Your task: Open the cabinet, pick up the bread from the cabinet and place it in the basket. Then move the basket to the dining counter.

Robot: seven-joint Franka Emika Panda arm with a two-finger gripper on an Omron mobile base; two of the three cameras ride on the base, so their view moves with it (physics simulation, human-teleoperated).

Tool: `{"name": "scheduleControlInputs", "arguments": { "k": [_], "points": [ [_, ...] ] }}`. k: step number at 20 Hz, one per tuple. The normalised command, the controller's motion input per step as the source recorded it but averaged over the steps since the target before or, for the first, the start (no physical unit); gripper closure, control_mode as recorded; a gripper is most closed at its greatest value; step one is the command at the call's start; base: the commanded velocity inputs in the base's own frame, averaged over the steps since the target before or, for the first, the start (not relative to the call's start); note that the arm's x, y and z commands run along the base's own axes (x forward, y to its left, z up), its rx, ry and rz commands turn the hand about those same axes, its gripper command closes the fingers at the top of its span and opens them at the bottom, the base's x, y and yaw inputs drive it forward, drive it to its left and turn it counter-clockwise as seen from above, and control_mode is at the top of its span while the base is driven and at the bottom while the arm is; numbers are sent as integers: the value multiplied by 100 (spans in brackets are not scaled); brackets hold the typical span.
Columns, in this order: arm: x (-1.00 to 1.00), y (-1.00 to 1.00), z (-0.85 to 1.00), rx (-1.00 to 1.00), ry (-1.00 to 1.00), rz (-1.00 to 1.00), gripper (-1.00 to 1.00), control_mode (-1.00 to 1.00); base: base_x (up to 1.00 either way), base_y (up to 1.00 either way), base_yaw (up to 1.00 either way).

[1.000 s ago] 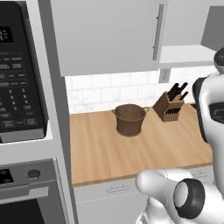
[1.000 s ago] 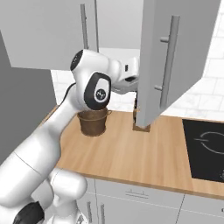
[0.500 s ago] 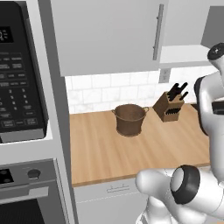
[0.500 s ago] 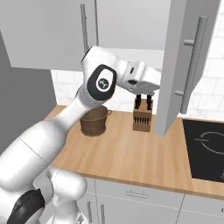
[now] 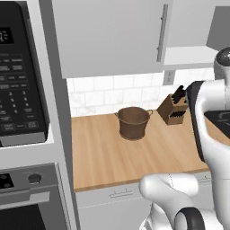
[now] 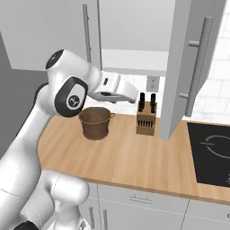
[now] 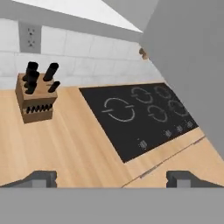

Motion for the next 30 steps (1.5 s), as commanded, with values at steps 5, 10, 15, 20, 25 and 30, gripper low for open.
{"name": "scheduleControlInputs", "arguments": {
  "k": [5,10,15,20,25,30],
  "points": [
    [47,81,23,24,-9,22,-100,-100,0,0,0],
    [35,64,37,9,-18,27,-100,-100,0,0,0],
    [24,78,22,0,-26,32,-100,-100,0,0,0],
    [72,50,24,4,-23,14,-100,-100,0,0,0],
    [62,27,62,6,-1,1,-100,-100,0,0,0],
    [27,11,35,3,0,-1,-100,-100,0,0,0]
  ]
}}
